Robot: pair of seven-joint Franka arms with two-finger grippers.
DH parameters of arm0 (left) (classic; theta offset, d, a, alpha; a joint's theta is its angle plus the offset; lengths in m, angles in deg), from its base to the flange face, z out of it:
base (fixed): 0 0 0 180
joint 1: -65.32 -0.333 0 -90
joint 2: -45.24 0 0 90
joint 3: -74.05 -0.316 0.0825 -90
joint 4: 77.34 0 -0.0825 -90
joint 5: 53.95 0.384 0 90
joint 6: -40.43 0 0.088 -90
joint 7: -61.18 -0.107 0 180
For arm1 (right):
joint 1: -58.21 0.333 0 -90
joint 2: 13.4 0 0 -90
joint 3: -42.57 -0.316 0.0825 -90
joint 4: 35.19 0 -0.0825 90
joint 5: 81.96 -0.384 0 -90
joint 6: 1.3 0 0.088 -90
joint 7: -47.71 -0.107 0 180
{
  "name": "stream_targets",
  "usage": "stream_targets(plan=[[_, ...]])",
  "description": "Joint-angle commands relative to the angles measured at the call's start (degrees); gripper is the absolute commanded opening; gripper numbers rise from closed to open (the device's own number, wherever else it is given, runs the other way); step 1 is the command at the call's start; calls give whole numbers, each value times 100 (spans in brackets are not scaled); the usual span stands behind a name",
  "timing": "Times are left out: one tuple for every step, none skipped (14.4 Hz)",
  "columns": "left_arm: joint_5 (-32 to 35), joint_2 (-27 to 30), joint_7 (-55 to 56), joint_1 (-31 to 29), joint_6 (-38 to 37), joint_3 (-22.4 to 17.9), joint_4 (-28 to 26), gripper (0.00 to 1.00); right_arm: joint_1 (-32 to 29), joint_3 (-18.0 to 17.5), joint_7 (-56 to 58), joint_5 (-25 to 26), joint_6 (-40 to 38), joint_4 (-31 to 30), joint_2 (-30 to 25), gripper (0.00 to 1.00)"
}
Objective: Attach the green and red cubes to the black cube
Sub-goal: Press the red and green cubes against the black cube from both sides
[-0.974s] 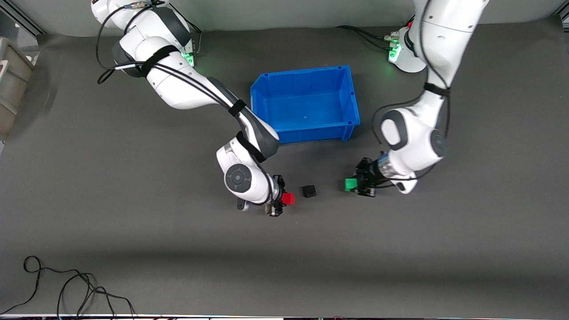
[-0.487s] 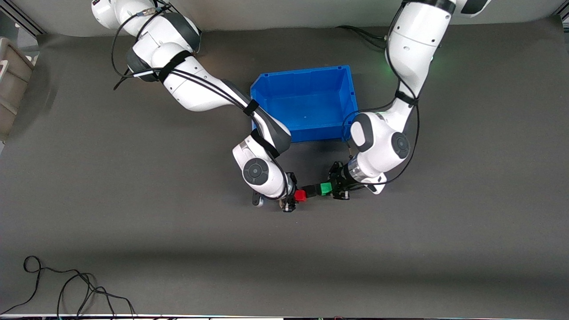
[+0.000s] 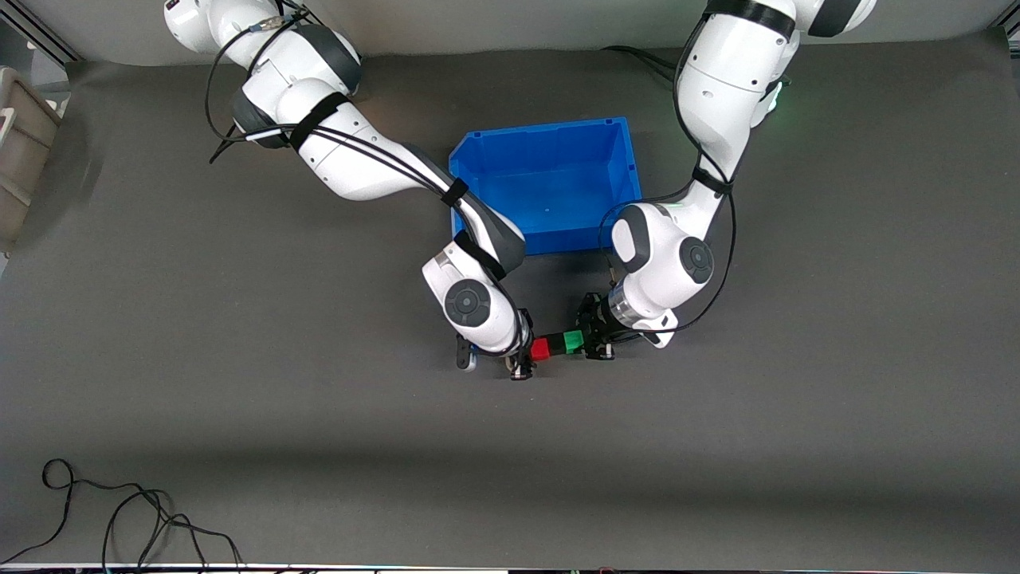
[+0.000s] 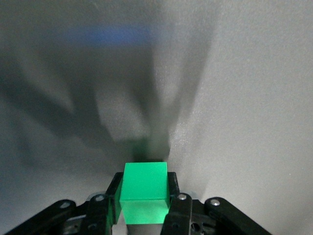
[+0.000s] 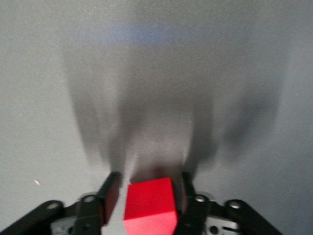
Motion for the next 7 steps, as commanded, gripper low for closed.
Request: stream_targets(plan=[[-44, -55, 92, 97, 52, -67, 170, 78, 68, 132, 627, -400, -364, -117, -372, 100], [-17, -47, 75, 97, 43, -67, 170, 99, 7, 176, 917, -569, -383, -310, -635, 100], [-26, -38, 74, 88, 35, -76, 170, 100, -63, 212, 1172, -596, -383, -564, -890, 100], [-17, -3, 57, 62, -26, -85, 170, 100, -107, 221, 1514, -588, -383, -906, -1188, 100], [9, 67, 31, 0, -70, -120, 144, 100, -169, 247, 2066, -544, -366, -1301, -1557, 100], [166, 233, 22, -174, -228, -181, 109, 100, -282, 256, 2707, -553, -365, -1749, -1969, 100], [507, 365, 13, -411, -629, -260, 109, 100, -423, 273, 3218, -588, -365, -2189, -2348, 100]])
